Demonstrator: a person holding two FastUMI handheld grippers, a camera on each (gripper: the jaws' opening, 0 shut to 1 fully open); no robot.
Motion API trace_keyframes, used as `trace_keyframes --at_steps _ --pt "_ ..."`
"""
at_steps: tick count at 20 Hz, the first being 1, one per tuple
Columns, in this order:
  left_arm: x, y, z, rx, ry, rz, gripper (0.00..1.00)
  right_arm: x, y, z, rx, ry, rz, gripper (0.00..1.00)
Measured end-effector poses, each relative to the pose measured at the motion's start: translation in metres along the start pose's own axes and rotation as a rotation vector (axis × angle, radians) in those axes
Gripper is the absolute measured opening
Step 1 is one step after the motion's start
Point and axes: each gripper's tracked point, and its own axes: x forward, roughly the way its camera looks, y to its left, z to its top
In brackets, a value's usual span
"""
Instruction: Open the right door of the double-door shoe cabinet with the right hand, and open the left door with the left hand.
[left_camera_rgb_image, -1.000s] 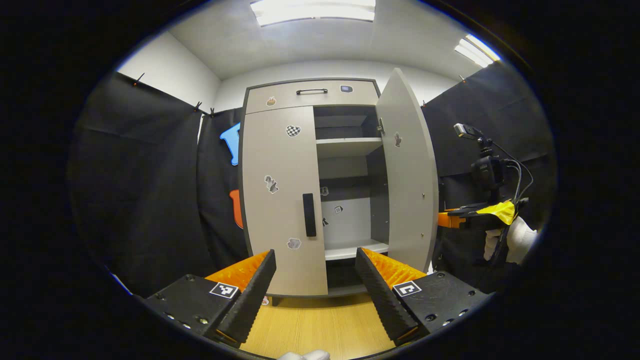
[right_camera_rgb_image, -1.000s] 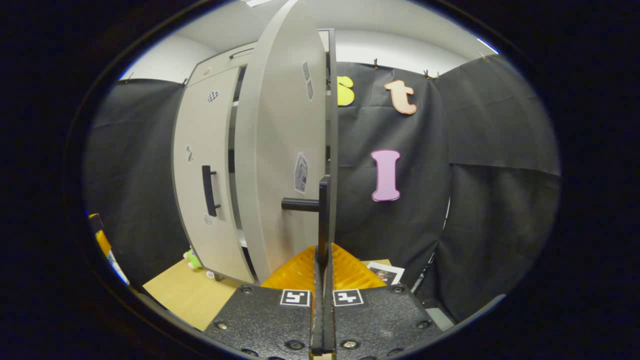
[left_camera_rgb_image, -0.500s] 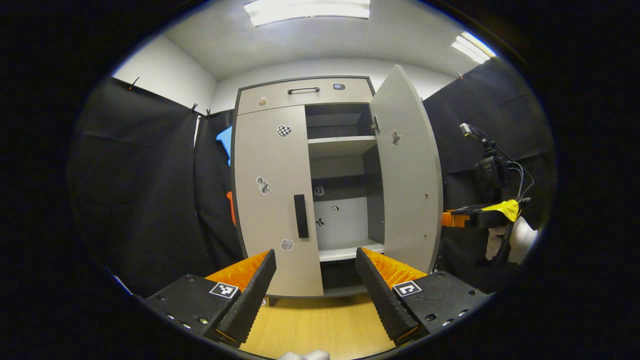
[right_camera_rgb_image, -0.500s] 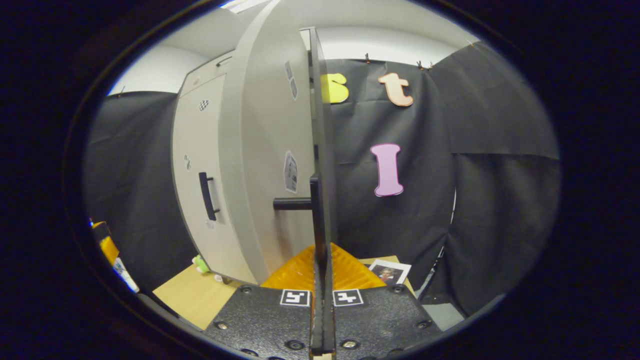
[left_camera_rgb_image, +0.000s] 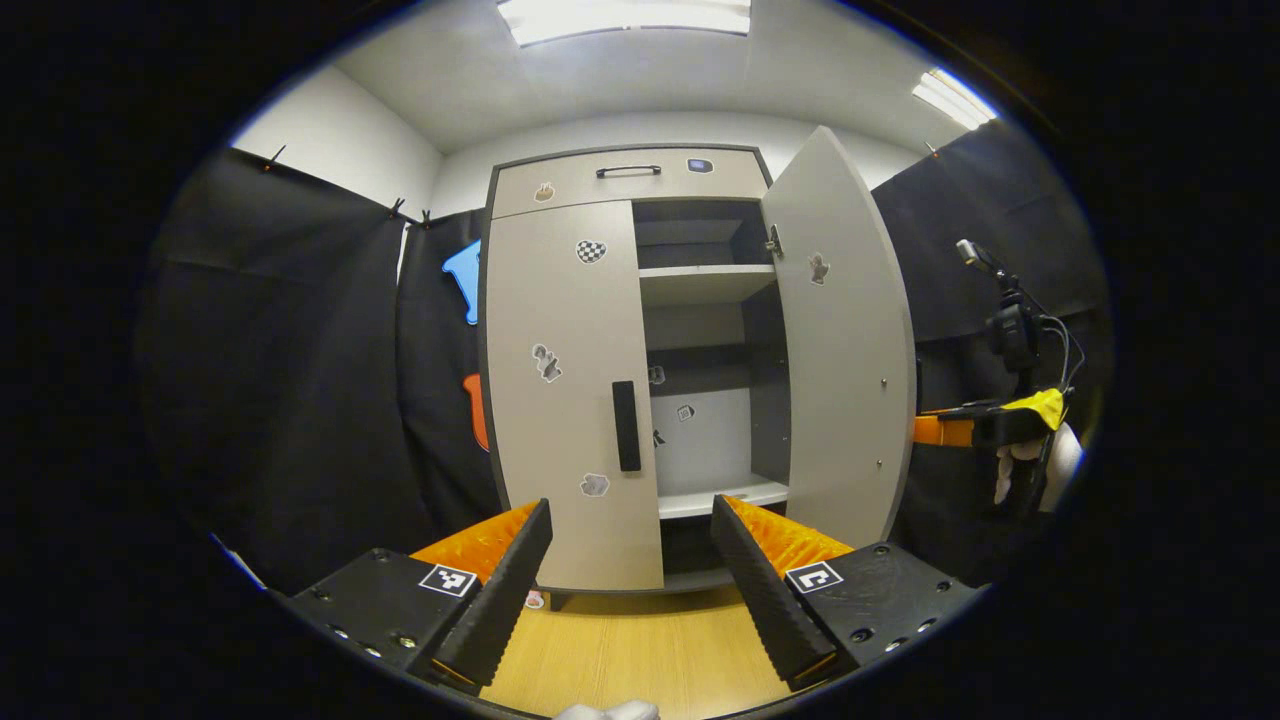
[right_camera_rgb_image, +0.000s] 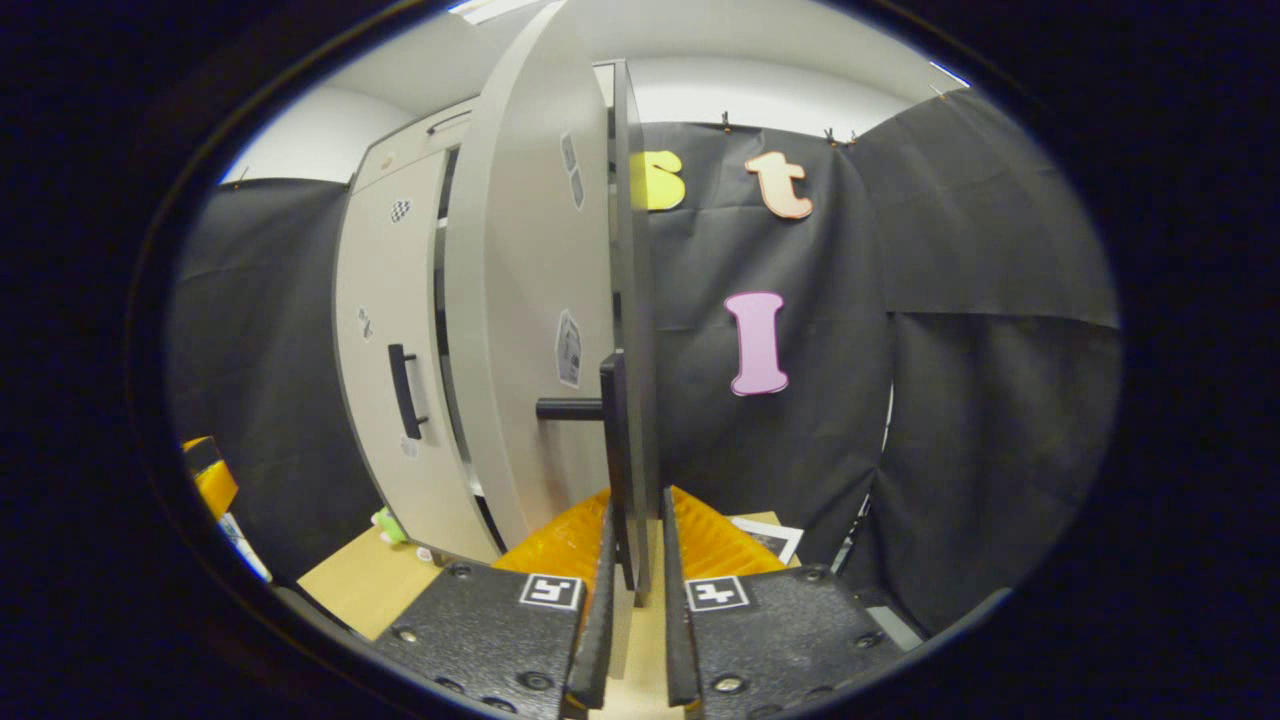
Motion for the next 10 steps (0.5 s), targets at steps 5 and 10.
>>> trace_keyframes --at_steps 5,10 --pt "0.017 0.022 -0.012 -0.001 0.026 0.003 0.96 -0.039 -0.01 0.005 -0.038 -0.041 -0.084 0.67" --pt "0.043 0.032 -0.026 0.014 0.047 -0.008 0.96 -0.073 0.025 0.001 -0.05 -0.084 -0.089 0.92"
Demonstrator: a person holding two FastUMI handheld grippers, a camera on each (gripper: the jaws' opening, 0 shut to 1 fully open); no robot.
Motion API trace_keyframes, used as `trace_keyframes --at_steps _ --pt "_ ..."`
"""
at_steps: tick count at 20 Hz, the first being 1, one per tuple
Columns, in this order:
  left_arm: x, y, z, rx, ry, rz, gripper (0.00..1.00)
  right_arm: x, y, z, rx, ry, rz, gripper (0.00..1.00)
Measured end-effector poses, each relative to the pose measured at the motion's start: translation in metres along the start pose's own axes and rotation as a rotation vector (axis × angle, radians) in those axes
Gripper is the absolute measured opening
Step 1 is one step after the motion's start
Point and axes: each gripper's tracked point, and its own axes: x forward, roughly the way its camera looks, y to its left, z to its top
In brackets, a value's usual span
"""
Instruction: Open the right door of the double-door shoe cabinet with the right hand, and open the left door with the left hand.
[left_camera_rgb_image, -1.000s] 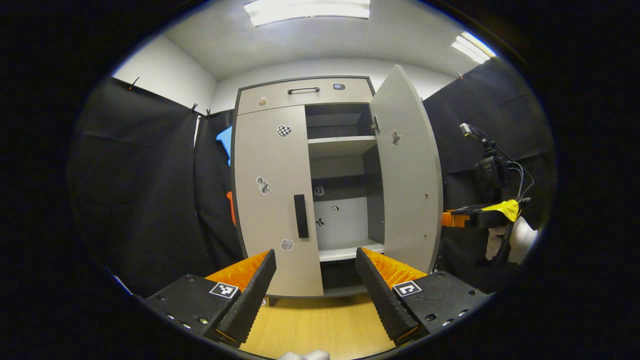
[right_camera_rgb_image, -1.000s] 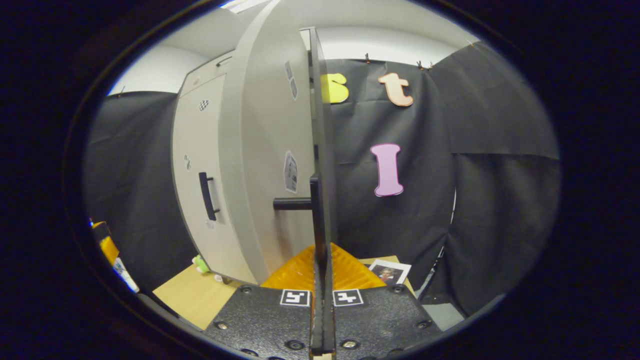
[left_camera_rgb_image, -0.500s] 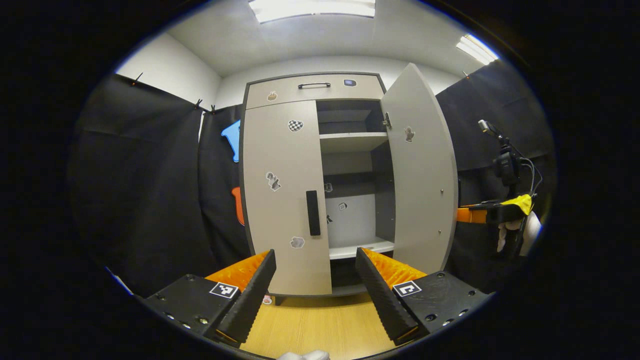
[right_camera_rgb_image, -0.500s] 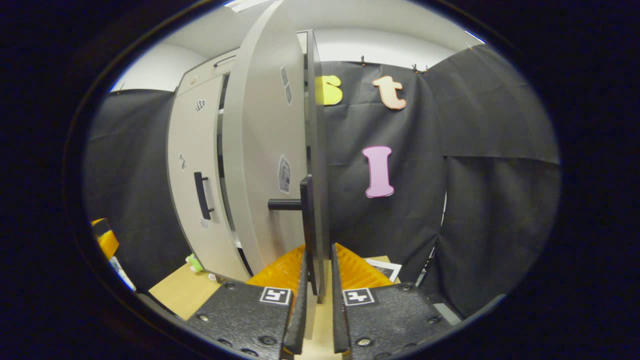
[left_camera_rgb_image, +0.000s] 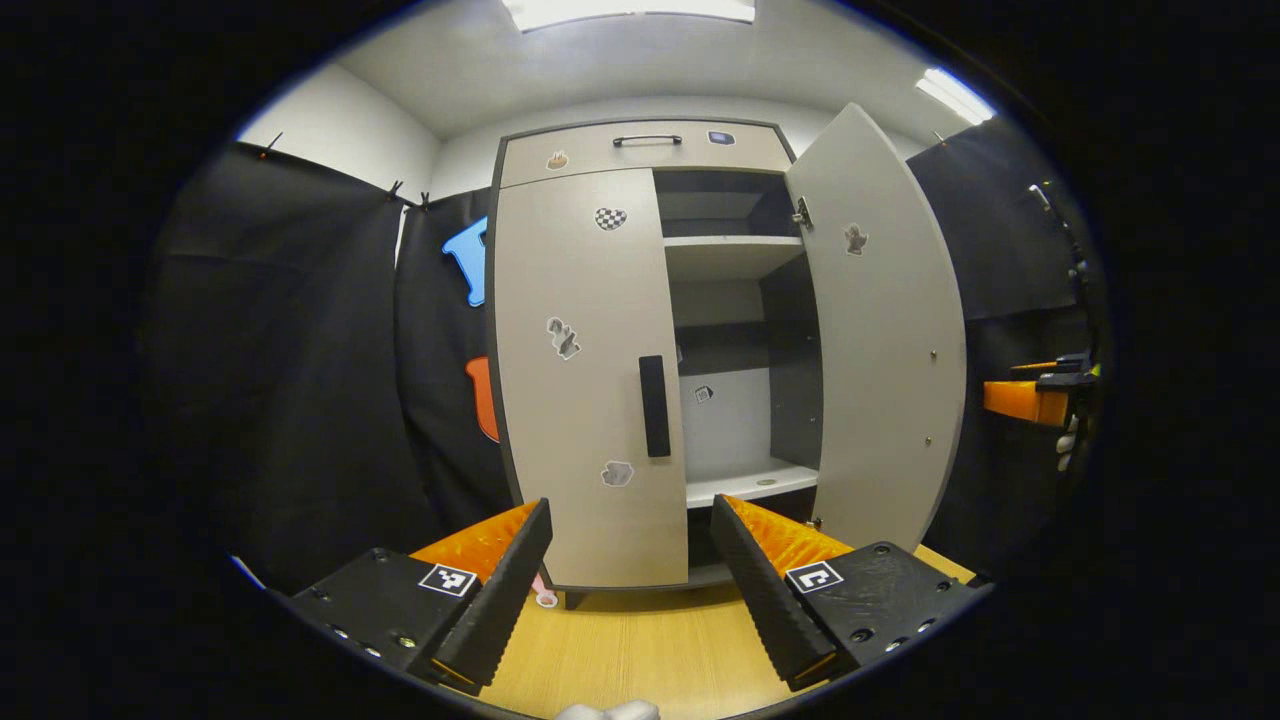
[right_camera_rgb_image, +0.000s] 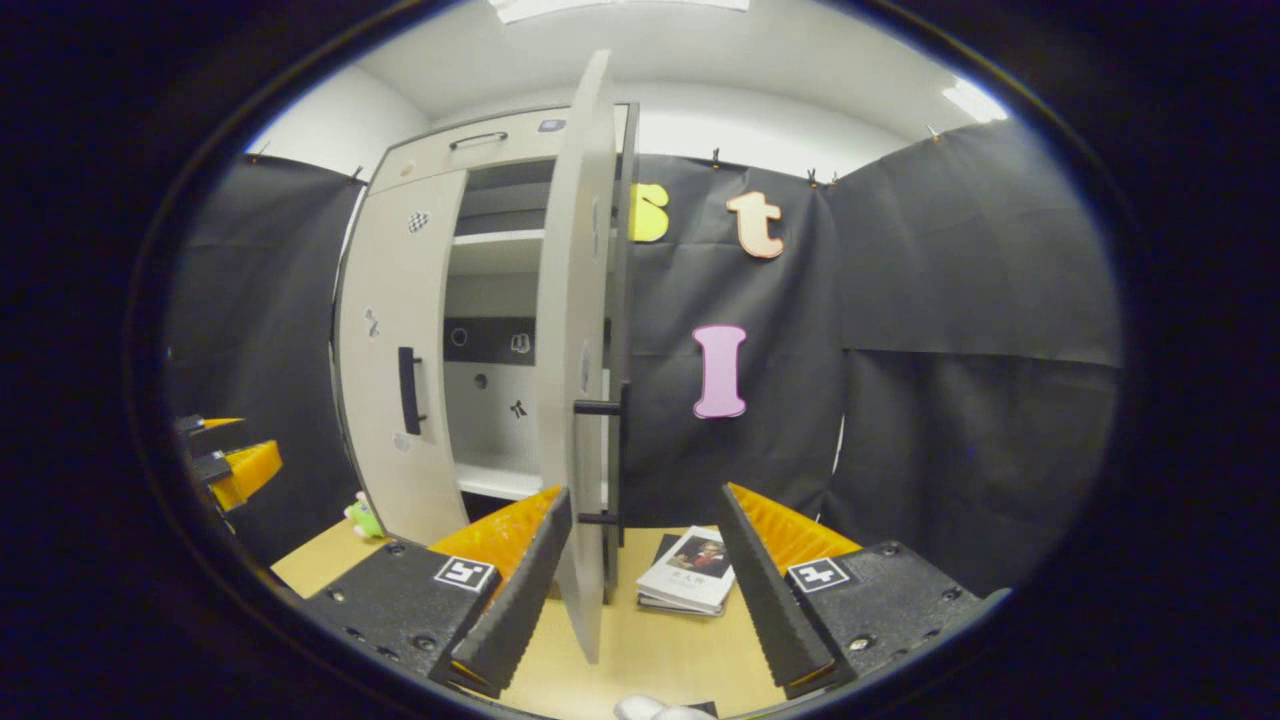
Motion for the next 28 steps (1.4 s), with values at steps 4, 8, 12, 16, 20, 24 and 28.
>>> trace_keyframes --at_steps 4,8,12,16,20,24,28 --pt "0.021 0.001 -0.013 -0.007 0.017 -0.016 0.96 -0.016 0.043 -0.025 0.024 0.018 0.049 0.99" --pt "0.041 -0.003 -0.021 -0.032 0.029 -0.048 0.96 -0.021 0.067 -0.038 0.014 0.053 0.07 0.99" --pt "0.075 -0.003 -0.019 -0.033 0.01 -0.059 0.96 -0.022 0.071 -0.028 0.013 0.041 0.047 0.99" --pt "0.128 -0.007 -0.008 -0.058 -0.021 -0.063 0.96 -0.028 0.069 -0.016 -0.001 0.022 0.01 0.99" --pt "0.184 -0.015 0.007 -0.041 -0.054 -0.059 0.96 -0.032 0.061 -0.016 -0.013 0.028 -0.037 0.99" --pt "0.229 -0.027 0.016 -0.043 -0.065 -0.066 0.96 -0.039 0.051 -0.022 0.0 0.053 -0.073 0.99" --pt "0.257 -0.029 0.021 -0.035 -0.07 -0.046 0.92 -0.041 0.04 -0.023 0.011 0.057 -0.105 0.99"
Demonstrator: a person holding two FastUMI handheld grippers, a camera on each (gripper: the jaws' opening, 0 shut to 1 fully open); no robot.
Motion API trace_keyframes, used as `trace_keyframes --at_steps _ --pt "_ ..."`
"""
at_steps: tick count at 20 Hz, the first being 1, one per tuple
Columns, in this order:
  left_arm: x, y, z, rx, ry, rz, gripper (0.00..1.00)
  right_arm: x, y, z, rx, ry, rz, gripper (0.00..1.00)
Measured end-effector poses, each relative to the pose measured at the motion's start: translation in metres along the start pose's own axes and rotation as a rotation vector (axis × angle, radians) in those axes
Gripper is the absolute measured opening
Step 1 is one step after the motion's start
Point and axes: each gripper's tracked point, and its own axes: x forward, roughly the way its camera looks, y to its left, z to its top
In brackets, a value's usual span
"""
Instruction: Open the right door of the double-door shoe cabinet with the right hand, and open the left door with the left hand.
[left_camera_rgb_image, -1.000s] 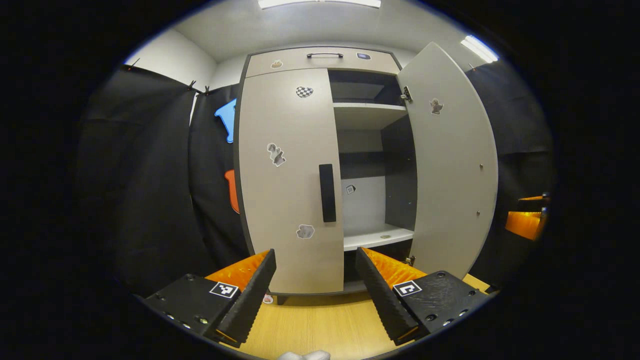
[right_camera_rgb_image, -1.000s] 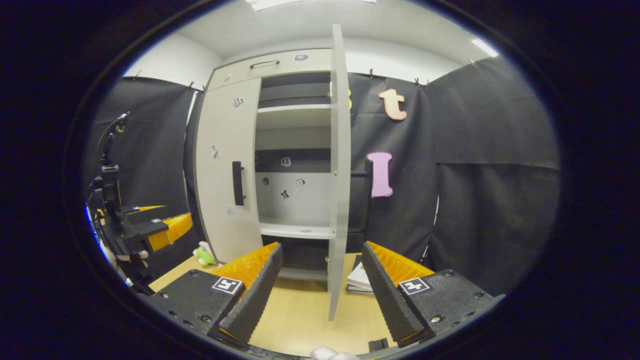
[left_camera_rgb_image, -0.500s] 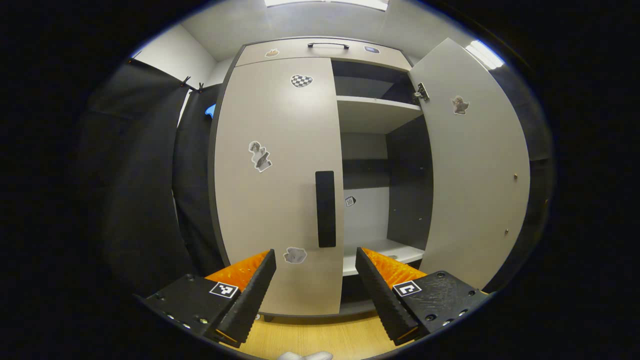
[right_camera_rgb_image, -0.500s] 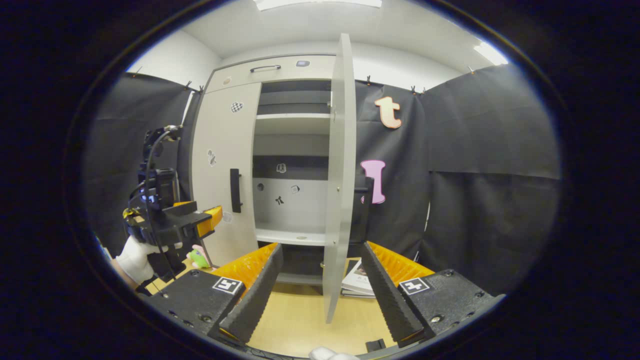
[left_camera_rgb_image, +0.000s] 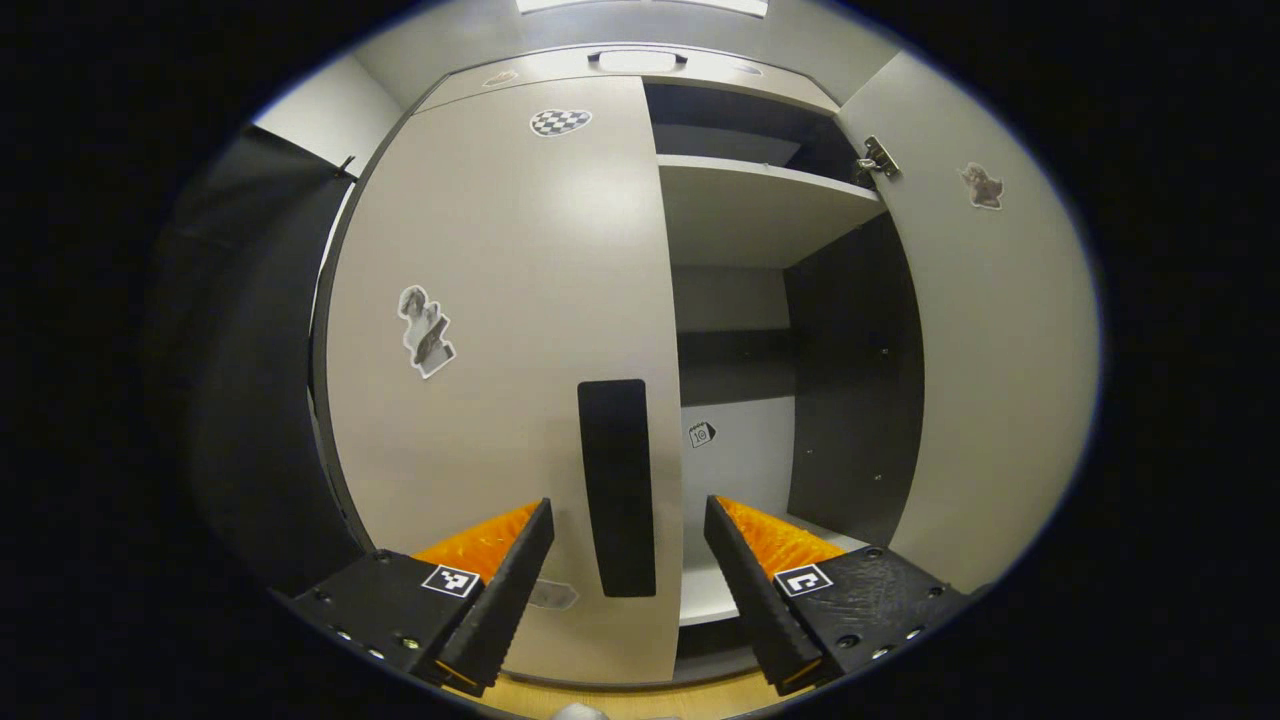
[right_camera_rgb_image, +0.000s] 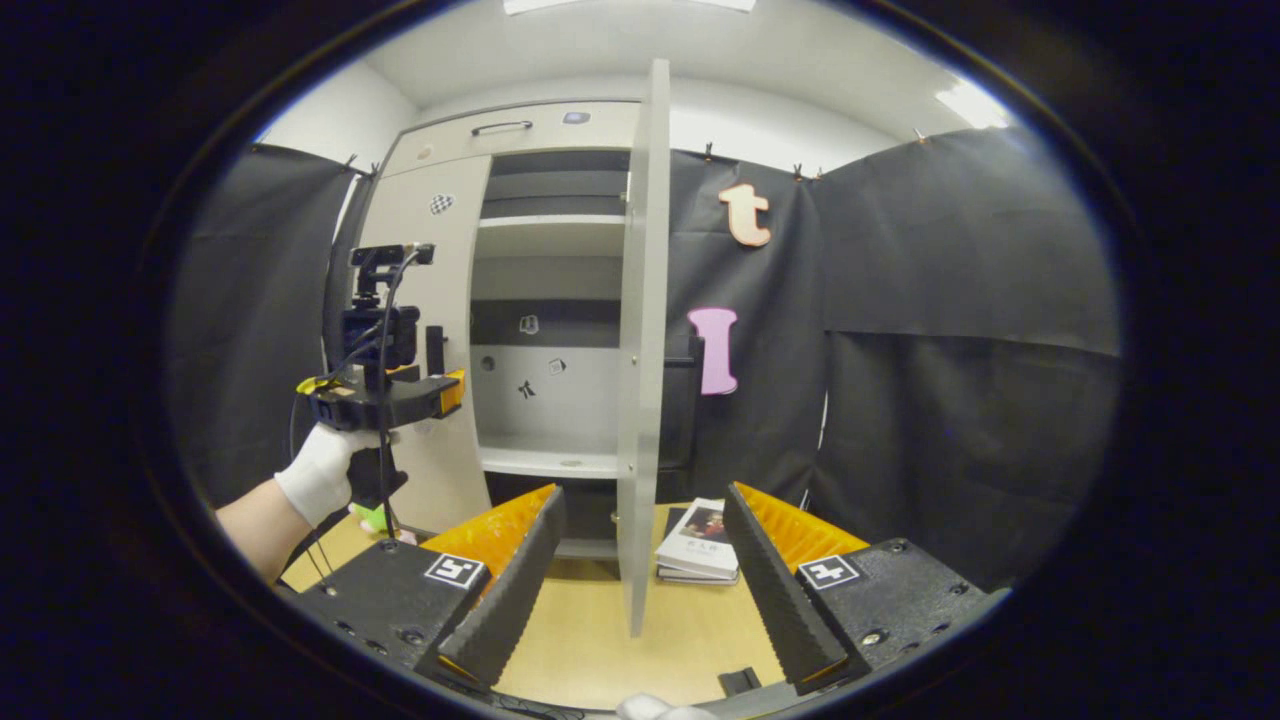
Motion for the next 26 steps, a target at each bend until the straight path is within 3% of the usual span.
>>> trace_keyframes --at_steps 4,7,10,11,12,13,14,17,26 --pt "0.012 0.002 -0.016 -0.022 0.056 0.023 0.8 0.0 -0.005 -0.003 0.013 0.012 -0.013 0.99" --pt "0.015 -0.006 -0.01 -0.004 0.032 0.015 0.7 0.002 -0.004 -0.004 0.014 0.021 -0.006 0.99" --pt "0.017 0.003 -0.013 0.027 0.044 0.039 0.51 0.005 0.006 -0.007 0.012 0.033 0.02 0.99" --pt "0.02 0.006 -0.016 0.022 0.052 0.031 0.3 0.006 0.01 -0.008 0.012 0.037 0.034 0.99" --pt "0.017 0.005 -0.014 0.012 0.058 0.023 0.2 0.008 0.014 -0.01 0.011 0.043 0.047 0.99" --pt "0.017 0.005 -0.014 -0.004 0.061 0.018 0.23 0.009 0.017 -0.013 0.011 0.049 0.062 0.99" --pt "0.016 0.007 -0.015 -0.016 0.06 0.018 0.14 0.01 0.022 -0.016 0.014 0.055 0.079 0.99" --pt "0.014 0.006 -0.015 -0.029 0.067 0.01 0.05 0.01 0.034 -0.023 0.03 0.068 0.125 0.99" --pt "-0.012 0.007 -0.012 -0.035 0.077 -0.02 0.05 0.016 0.029 -0.037 0.052 0.079 0.199 0.99"
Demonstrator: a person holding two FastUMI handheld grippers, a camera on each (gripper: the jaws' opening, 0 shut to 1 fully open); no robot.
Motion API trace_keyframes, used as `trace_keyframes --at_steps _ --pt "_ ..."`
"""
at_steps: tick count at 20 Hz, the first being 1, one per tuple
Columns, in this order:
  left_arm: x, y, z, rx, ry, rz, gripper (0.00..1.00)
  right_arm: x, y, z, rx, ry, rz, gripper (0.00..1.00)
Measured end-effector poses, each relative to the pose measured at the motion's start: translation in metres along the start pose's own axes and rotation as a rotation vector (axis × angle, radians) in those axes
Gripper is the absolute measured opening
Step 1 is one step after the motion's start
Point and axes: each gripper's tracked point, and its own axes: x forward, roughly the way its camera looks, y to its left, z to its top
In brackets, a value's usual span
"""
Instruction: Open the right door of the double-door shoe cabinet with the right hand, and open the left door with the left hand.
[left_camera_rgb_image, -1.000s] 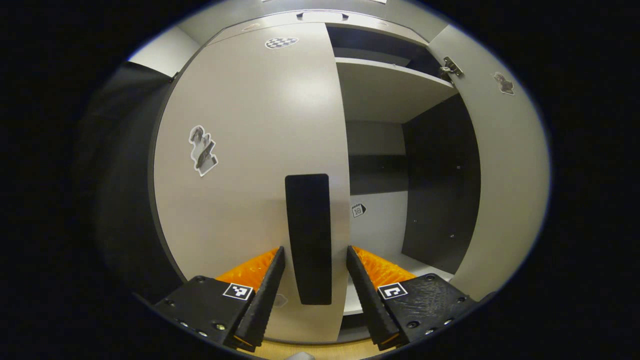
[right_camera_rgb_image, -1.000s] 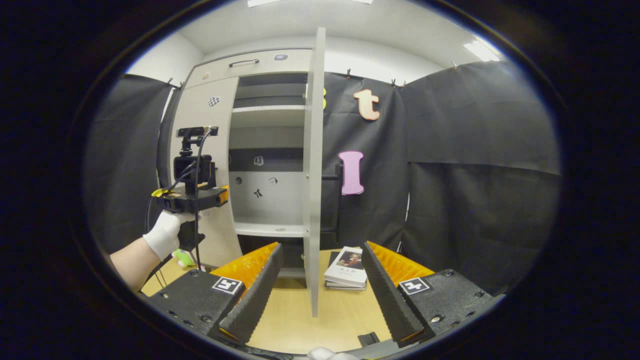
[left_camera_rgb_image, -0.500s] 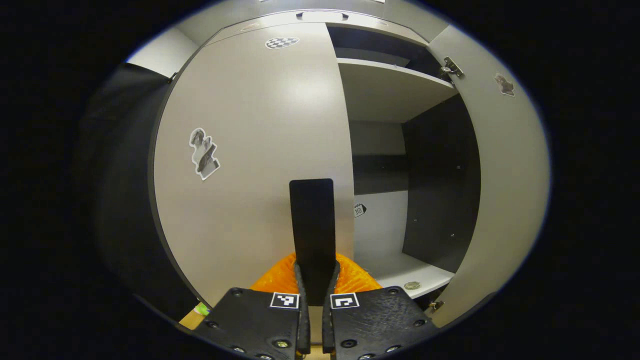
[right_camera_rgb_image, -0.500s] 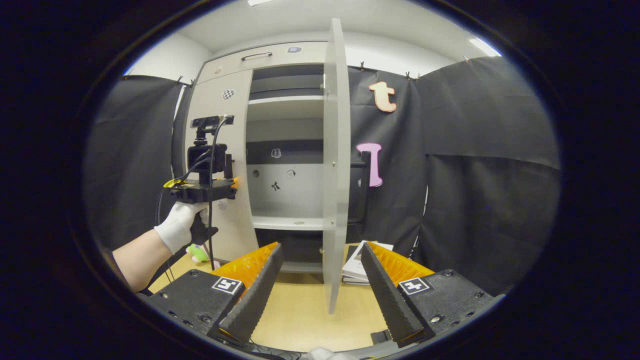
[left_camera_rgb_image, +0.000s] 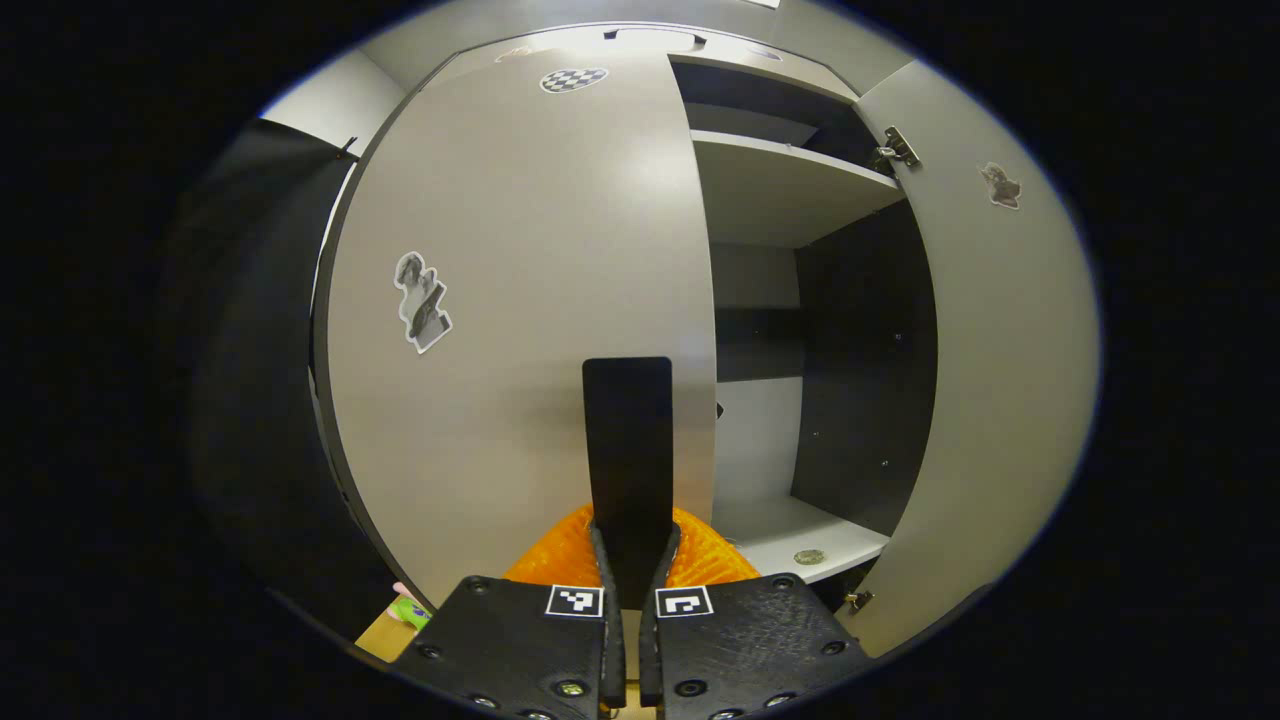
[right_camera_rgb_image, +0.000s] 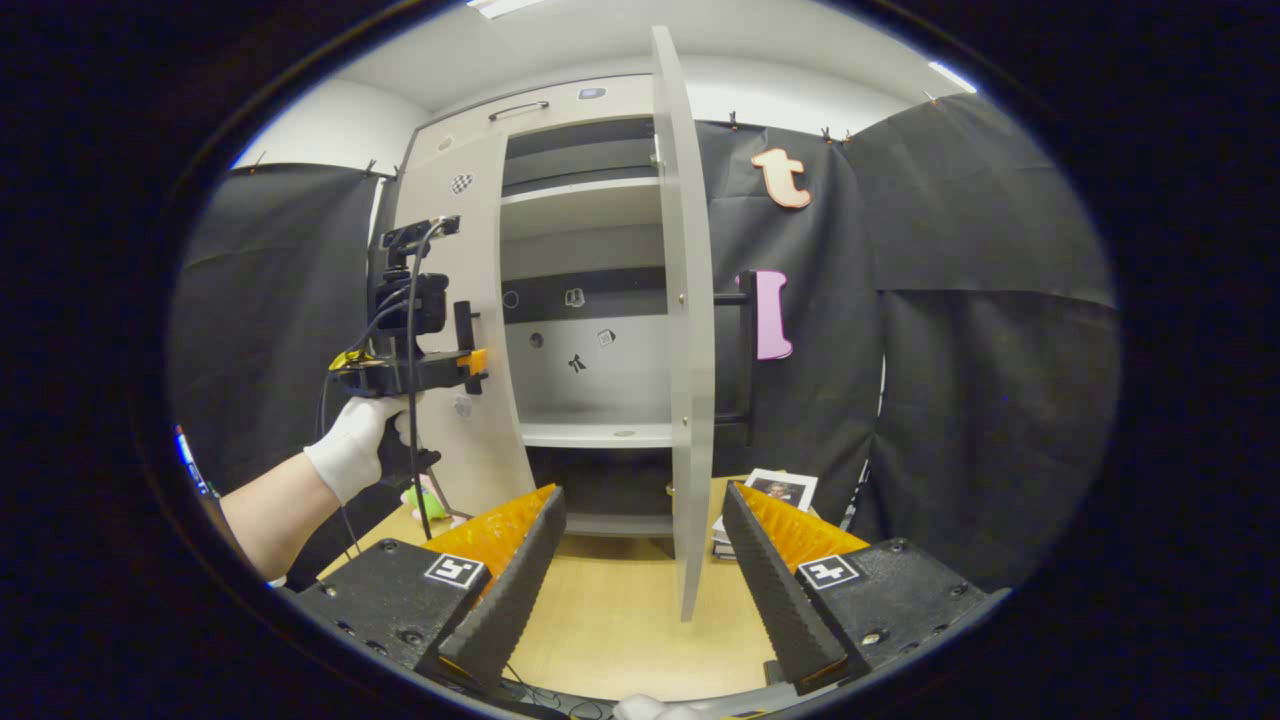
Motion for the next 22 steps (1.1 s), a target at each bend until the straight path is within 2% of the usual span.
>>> trace_keyframes --at_steps 11,21,22 --pt "-0.066 0.028 -0.006 -0.021 0.003 0.036 0.05 0.008 0.021 -0.002 -0.02 0.014 0.126 0.99" --pt "-0.123 0.08 -0.014 -0.021 -0.006 0.088 0.04 0.015 0.038 -0.011 -0.028 0.047 0.167 0.99" --pt "-0.126 0.083 -0.012 -0.024 -0.003 0.089 0.0 0.017 0.04 -0.011 -0.029 0.047 0.169 0.99"
